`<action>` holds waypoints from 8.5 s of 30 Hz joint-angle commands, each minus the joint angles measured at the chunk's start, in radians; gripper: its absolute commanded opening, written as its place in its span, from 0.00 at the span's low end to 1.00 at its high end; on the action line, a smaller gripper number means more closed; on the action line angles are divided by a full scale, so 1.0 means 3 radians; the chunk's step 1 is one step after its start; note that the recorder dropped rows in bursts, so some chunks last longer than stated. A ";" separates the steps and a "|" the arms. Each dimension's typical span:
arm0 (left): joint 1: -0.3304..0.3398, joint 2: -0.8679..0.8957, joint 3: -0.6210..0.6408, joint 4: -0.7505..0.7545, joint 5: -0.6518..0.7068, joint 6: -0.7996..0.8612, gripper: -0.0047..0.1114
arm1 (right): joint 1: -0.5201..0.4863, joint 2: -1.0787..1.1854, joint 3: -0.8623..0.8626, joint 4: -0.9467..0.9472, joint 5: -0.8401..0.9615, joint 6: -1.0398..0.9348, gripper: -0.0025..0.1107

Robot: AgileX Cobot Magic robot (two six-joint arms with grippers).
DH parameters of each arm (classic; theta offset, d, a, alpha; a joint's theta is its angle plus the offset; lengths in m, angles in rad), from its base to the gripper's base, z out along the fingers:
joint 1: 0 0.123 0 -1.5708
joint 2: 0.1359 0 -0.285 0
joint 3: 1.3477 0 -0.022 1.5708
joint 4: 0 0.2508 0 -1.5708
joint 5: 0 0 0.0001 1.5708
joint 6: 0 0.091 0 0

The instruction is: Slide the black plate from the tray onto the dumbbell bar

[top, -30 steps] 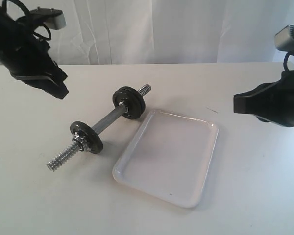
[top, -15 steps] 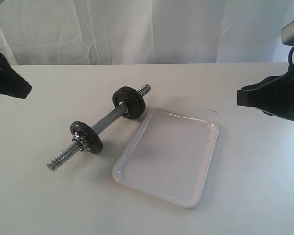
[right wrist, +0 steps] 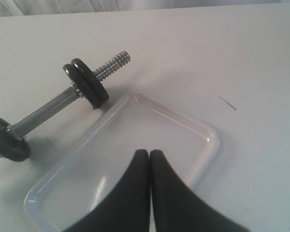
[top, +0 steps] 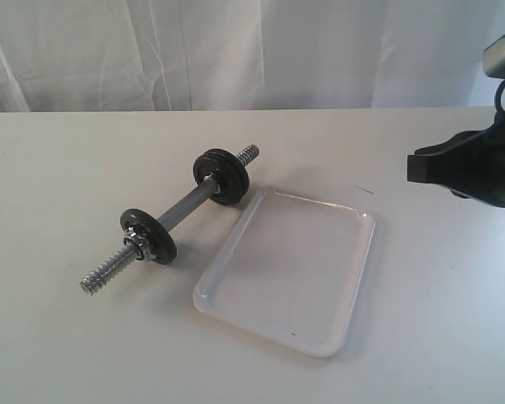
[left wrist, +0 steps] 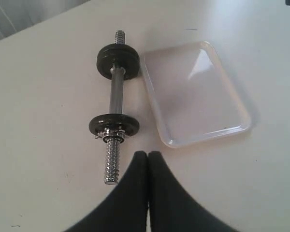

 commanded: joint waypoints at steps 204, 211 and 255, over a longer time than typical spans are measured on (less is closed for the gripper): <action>0.1040 -0.2501 0.3484 0.0752 -0.1958 -0.0633 0.04 | 0.0722 -0.3355 0.1352 -0.0007 -0.0533 0.0047 0.02; 0.1040 -0.2501 0.3484 0.0752 -0.1958 -0.0633 0.04 | 0.0693 -0.3656 0.1638 -0.0062 -0.0519 0.0047 0.02; 0.1040 -0.2501 0.3484 0.0746 -0.1958 -0.0633 0.04 | 0.0166 -0.3656 0.2215 -0.3221 -0.0129 0.3062 0.02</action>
